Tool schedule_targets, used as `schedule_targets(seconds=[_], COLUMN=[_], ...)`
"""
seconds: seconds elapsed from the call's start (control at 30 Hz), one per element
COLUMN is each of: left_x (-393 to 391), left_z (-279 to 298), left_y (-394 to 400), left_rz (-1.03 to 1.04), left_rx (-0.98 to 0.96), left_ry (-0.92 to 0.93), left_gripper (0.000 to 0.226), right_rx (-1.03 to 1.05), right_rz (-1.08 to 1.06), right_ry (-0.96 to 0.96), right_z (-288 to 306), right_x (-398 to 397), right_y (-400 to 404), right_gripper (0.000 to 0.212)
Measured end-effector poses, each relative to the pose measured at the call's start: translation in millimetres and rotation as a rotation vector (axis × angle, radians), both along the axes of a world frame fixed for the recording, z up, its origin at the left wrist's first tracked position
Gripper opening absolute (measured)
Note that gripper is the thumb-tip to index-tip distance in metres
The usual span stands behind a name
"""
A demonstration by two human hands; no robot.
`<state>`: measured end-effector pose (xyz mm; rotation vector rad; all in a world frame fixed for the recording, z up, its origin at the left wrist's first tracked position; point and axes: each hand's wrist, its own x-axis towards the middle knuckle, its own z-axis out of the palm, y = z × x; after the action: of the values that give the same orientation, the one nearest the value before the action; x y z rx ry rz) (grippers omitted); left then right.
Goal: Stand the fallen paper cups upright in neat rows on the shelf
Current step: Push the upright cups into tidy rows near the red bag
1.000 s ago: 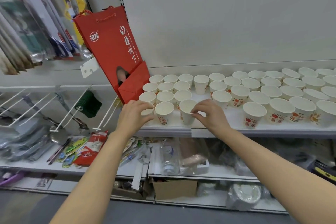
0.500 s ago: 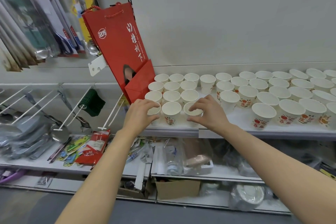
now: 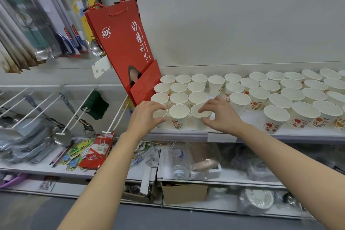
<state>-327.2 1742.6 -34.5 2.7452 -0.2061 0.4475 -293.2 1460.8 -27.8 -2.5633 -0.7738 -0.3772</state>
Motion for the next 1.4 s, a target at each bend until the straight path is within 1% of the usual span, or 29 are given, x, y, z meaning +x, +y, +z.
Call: schedule_targets(seconds=[0.1,0.13,0.27,0.43,0.53,0.67,0.73,0.83,0.9,1.03,1.1,1.13,1.2,1.27,1.4], left_x=[1,2,1,1,3,6,7,7,8,7,6,7,8,10,15], left_z=[1,1,-1,-2,-1,-3,-3,-4,-6,-8,-6,-5,-3,-4,-4], left_y=[-5,-6,-11,-9,-11,-17,-21,-23,-20,-13,-11,-10,-9,-8,-12], left_rz=[-0.023,-0.034,-0.062,-0.062,-0.074,-0.115,-0.119,-0.123,-0.136,-0.089,-0.025,0.004,0.040,0.054,0.085], left_rx=[0.004,0.004,-0.014,-0.028,-0.018,0.003,0.016,0.010,-0.015,-0.062,-0.067,-0.076,-0.082,-0.048,0.026], left_ry=[0.005,0.002,-0.003,-0.006,-0.018,-0.040,-0.026,-0.026,-0.043,-0.045,0.013,0.070,0.197,0.280,0.364], left_gripper=[0.036,0.035,0.031,0.031,0.032,0.028,0.023,0.020,0.027,0.058,0.070,0.074,0.077,0.079,0.077], right_rx=[0.004,0.002,0.021,0.042,0.050,0.065,0.049,0.010,-0.002,0.035,0.069,0.079,0.081,0.086,0.089], right_rz=[-0.068,-0.079,-0.069,-0.015,-0.007,-0.029,-0.023,-0.039,-0.052,-0.034,-0.025,-0.019,-0.009,-0.012,-0.023], right_ry=[-0.013,-0.018,0.019,0.058,0.089,0.012,-0.011,0.005,0.026,0.035,0.030,0.034,0.062,0.075,0.043], right_z=[-3,-4,-8,-3,-3,-3,-3,1,2,-1,-5,-7,-10,-13,-13], right_x=[-5,-5,-3,4,6,0,-2,-3,-3,-8,-11,-11,-12,-12,-13], right_y=[22,27,27,4,0,14,21,20,15,8,10,11,12,9,9], right_gripper=[0.033,0.032,0.015,0.009,0.013,0.024,0.019,0.006,0.005,0.002,0.002,0.002,0.003,0.003,0.022])
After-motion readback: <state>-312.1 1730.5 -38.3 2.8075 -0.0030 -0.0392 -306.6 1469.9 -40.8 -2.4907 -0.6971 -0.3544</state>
